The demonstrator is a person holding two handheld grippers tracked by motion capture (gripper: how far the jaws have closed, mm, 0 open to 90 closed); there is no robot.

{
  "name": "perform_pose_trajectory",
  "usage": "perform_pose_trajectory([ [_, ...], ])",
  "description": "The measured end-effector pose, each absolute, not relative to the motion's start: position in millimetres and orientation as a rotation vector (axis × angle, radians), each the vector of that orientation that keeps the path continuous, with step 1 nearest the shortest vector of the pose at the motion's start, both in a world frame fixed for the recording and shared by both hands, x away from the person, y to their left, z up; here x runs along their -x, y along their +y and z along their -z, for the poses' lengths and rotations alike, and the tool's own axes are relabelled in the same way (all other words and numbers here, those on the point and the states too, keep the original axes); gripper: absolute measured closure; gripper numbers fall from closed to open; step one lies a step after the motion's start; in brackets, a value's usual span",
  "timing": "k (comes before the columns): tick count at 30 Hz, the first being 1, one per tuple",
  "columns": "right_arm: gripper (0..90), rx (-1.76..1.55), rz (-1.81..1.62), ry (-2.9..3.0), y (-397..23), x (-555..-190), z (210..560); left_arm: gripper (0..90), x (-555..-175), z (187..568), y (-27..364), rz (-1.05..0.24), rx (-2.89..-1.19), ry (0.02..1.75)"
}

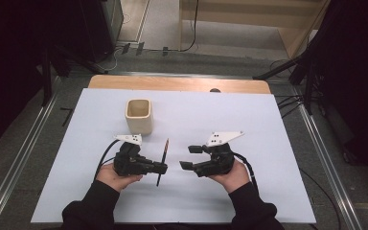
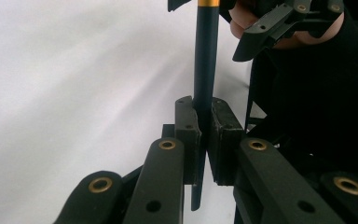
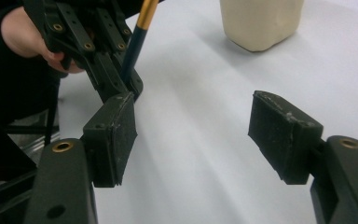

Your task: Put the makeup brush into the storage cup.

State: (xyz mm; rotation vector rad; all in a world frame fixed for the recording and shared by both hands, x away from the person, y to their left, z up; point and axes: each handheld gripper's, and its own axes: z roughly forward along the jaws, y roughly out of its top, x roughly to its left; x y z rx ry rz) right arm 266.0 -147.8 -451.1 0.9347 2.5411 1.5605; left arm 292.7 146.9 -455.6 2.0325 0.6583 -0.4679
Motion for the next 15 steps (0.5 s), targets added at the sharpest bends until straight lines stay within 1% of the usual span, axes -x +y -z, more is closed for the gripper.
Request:
perform_pose_trajectory([
  [15,27.5,-0.915,-1.440,2.558,-157.3,-262.5,456.9,84.2,-293.9,452.6,151.7,0.433,-2.036,0.663],
])
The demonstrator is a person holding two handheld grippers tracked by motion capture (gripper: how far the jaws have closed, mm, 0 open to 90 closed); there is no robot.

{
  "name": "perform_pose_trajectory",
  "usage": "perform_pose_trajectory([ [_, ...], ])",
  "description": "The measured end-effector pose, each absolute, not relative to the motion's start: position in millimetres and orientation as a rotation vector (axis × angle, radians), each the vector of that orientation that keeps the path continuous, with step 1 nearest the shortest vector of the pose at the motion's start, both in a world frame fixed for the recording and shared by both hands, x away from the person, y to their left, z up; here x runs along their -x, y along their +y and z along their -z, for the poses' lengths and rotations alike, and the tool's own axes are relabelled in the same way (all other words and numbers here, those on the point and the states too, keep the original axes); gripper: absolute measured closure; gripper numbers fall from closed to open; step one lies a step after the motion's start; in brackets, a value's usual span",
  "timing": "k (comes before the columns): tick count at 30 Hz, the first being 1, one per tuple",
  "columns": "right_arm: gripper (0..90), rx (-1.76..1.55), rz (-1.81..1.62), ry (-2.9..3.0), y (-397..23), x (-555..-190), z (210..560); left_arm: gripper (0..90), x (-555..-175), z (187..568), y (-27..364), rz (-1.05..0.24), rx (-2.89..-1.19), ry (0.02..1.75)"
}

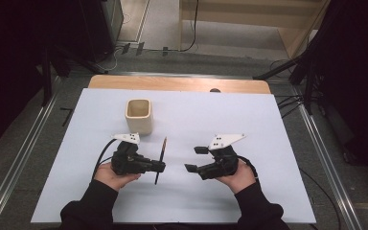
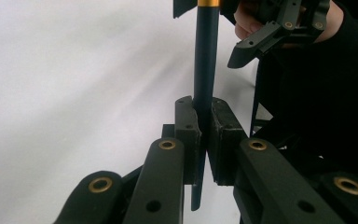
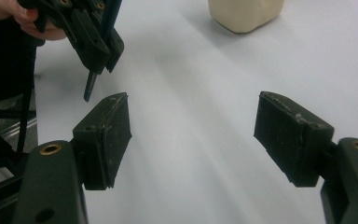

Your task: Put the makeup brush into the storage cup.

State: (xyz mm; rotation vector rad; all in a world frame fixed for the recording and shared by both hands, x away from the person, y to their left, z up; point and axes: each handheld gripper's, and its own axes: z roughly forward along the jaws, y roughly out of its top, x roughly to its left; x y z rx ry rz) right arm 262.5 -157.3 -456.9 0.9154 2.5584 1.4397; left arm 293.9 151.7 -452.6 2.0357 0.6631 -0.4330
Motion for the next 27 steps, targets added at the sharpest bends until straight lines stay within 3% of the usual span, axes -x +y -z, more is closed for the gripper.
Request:
perform_pose_trajectory([
  [27,24.6,-0.921,-1.373,2.542,-195.0,-250.1,467.5,84.2,-295.8,447.7,160.8,0.371,-2.026,0.687],
])
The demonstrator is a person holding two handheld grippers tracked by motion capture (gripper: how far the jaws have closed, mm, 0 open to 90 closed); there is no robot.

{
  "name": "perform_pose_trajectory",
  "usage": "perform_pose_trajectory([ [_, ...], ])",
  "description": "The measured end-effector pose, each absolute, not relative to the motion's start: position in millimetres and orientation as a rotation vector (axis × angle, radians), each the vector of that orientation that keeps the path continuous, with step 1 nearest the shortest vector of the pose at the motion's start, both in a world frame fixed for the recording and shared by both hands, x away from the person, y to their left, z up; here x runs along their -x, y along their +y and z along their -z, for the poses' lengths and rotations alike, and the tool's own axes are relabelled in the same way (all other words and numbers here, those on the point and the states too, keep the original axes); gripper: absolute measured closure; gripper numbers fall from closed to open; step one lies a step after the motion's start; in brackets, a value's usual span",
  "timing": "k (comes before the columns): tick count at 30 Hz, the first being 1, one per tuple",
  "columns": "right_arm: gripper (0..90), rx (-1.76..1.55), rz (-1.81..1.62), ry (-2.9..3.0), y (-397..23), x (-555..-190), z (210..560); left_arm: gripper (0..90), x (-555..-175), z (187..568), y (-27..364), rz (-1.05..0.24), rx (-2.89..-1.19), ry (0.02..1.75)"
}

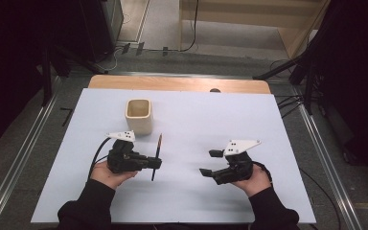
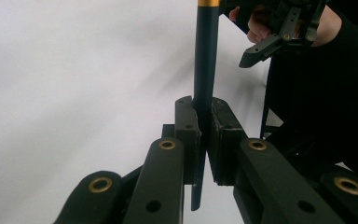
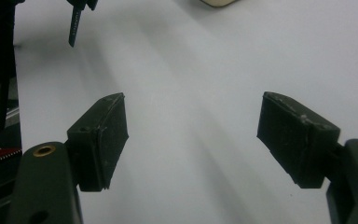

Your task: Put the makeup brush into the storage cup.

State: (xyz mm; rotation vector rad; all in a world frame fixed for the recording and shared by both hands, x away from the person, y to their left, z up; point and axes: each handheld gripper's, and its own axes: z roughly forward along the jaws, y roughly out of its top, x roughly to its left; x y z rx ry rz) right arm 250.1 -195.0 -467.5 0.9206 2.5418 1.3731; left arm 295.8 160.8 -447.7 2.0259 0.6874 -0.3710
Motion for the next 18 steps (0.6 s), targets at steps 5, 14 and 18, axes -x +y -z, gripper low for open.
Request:
perform_pose_trajectory([
  [5,24.4,-0.930,-1.373,2.533,-204.1,-248.2,467.8,84.2,-295.9,447.7,161.2,0.371,-2.024,0.690],
  [14,24.4,-0.941,-1.338,2.527,-222.5,-243.8,472.0,84.2,-296.2,447.8,161.8,0.371,-2.024,0.691],
  [18,24.4,-0.959,-1.327,2.524,-229.0,-241.2,473.9,84.2,-296.4,447.6,161.9,0.370,-2.022,0.695],
])
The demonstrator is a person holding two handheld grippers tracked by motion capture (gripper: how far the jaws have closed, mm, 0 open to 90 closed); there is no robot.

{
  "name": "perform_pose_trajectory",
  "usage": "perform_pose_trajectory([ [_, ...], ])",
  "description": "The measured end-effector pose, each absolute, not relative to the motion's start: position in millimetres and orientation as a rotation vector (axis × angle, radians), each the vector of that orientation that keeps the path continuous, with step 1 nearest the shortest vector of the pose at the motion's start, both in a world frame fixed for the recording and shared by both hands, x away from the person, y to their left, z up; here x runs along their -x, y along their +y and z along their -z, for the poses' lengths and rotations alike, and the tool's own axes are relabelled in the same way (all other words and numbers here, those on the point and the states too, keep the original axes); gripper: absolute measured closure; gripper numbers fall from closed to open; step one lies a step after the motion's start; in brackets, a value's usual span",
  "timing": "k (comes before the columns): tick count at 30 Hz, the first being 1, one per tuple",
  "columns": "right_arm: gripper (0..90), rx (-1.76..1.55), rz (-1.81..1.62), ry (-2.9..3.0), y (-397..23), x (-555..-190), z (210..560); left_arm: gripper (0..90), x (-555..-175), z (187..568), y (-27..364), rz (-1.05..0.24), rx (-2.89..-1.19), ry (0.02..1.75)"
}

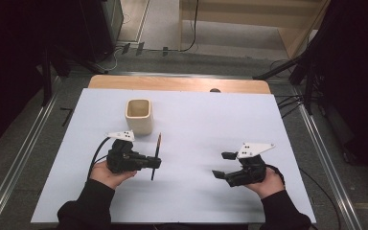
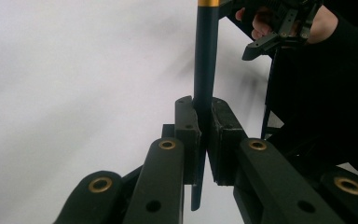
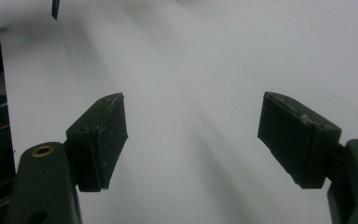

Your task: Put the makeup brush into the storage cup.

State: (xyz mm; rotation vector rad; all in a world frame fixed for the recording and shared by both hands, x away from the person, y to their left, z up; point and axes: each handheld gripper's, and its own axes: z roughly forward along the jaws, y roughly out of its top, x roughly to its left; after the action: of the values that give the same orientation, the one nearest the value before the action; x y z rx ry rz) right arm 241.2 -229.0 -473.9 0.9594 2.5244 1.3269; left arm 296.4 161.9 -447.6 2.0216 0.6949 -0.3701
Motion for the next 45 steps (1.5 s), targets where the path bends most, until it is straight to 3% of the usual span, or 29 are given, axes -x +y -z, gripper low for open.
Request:
perform_pose_trajectory([
  [24,24.2,-1.019,-1.295,2.499,-252.7,-232.4,478.8,84.1,-304.8,434.9,165.7,0.306,-1.989,0.738],
  [45,24.3,-1.024,-1.298,2.500,-252.1,-231.7,479.1,84.1,-338.4,392.6,178.1,0.175,-1.939,0.787],
])
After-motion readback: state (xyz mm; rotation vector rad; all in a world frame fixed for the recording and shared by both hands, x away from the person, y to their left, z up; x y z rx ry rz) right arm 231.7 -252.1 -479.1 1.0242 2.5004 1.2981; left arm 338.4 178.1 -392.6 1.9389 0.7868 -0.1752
